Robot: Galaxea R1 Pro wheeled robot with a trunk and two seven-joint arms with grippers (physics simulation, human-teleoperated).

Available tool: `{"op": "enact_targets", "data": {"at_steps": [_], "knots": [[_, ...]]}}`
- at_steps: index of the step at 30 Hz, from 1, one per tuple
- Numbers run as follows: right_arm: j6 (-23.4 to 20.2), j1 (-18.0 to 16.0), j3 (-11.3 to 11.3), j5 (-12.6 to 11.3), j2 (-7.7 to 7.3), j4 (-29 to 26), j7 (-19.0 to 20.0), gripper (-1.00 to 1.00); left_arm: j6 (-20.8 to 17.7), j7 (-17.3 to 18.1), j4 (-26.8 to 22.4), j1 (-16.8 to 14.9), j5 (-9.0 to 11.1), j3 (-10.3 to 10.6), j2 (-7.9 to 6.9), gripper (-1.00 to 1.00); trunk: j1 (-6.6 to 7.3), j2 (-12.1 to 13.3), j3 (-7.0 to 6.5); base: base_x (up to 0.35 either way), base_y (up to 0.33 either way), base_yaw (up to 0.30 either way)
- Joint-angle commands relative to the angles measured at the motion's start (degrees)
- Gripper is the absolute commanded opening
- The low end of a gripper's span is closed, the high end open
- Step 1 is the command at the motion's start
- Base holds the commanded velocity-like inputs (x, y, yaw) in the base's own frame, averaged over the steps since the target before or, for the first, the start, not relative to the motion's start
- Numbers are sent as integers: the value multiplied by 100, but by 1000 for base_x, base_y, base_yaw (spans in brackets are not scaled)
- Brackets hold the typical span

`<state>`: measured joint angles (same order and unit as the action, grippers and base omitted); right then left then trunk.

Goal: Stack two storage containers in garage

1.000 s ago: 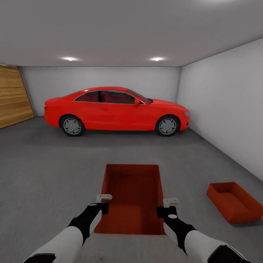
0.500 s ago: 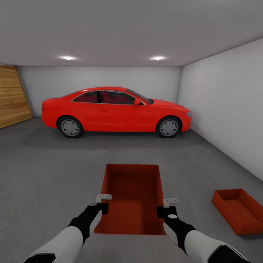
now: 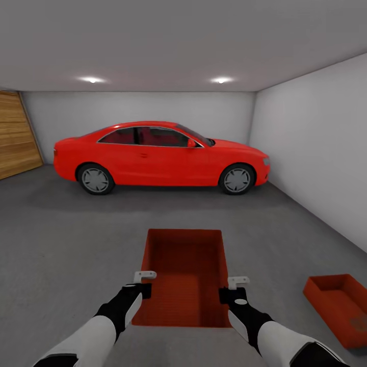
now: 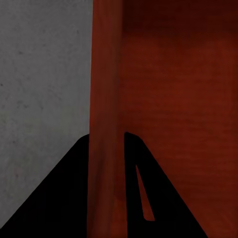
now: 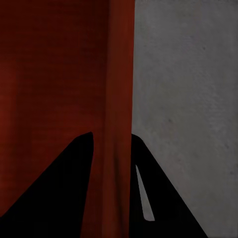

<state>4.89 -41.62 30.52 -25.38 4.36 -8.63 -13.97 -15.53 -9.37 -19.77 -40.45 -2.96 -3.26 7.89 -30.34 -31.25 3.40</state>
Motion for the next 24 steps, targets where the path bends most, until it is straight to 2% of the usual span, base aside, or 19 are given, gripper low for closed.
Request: {"op": "enact_targets", "data": {"at_steps": [1, 14, 24], "knots": [[26, -4, 42, -81, -5, 54, -10, -100, -44, -17, -309, -6, -115, -131, -7, -100, -6, -10, 11, 321, 0, 0], [39, -4, 42, -81, -2, 54, -14, -100, -45, -14, -310, -6, -114, -131, -7, -100, -6, -10, 11, 321, 0, -8], [31, -4, 42, -81, 3, 50, -18, -100, -46, -12, -316, -6, -113, -131, -7, -100, -6, -10, 11, 321, 0, -248]]}}
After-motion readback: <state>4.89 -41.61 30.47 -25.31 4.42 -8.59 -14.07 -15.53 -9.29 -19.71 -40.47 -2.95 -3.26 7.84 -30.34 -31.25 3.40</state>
